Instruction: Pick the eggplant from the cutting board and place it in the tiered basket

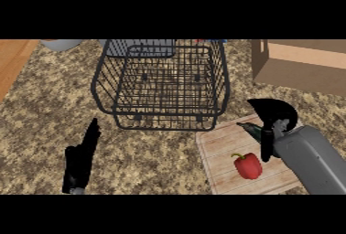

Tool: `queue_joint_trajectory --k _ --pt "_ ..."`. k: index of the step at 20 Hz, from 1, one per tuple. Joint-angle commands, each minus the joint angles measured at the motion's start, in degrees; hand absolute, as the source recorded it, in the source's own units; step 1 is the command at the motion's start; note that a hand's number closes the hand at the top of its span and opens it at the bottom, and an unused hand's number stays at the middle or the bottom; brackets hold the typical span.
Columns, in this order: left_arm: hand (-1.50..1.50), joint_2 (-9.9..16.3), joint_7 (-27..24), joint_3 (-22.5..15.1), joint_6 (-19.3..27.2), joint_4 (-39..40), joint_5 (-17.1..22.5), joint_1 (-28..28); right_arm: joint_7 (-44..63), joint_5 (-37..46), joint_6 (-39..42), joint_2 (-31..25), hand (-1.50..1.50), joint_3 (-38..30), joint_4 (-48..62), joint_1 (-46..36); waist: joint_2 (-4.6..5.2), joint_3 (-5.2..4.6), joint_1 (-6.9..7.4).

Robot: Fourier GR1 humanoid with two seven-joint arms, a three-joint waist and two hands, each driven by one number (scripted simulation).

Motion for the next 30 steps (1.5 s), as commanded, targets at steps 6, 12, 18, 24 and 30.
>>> queue_joint_trajectory --k 6,12,18,24,30 --pt "0.0 -0.7 3.0 2.0 -0.6 -0.7 -1.5 -2.4 3.2 4.0 5.8 4.4 -1.5 -4.2 0.6 -0.3 -0.03 0.0 -0.13" --pt "0.0 -0.1 -0.3 2.8 -2.3 -1.2 -1.1 2.1 -0.2 7.0 5.0 4.3 -1.5 -4.4 5.5 1.7 0.02 0.01 0.14" --pt "0.0 0.3 1.3 4.3 -3.9 -0.5 -2.0 -0.2 -4.4 10.5 4.1 6.0 -1.5 -6.9 10.4 1.0 0.04 0.01 0.06" --pt "0.0 -2.3 3.8 3.1 -2.4 -4.8 -3.8 2.2 -8.6 14.3 1.7 7.1 1.5 -7.7 12.3 3.6 0.01 0.02 0.11" --pt "0.0 -1.2 -1.2 5.6 -5.9 -1.4 -2.7 3.0 -12.7 15.3 3.2 7.5 1.5 -9.0 10.1 3.0 -0.02 0.0 -0.01"
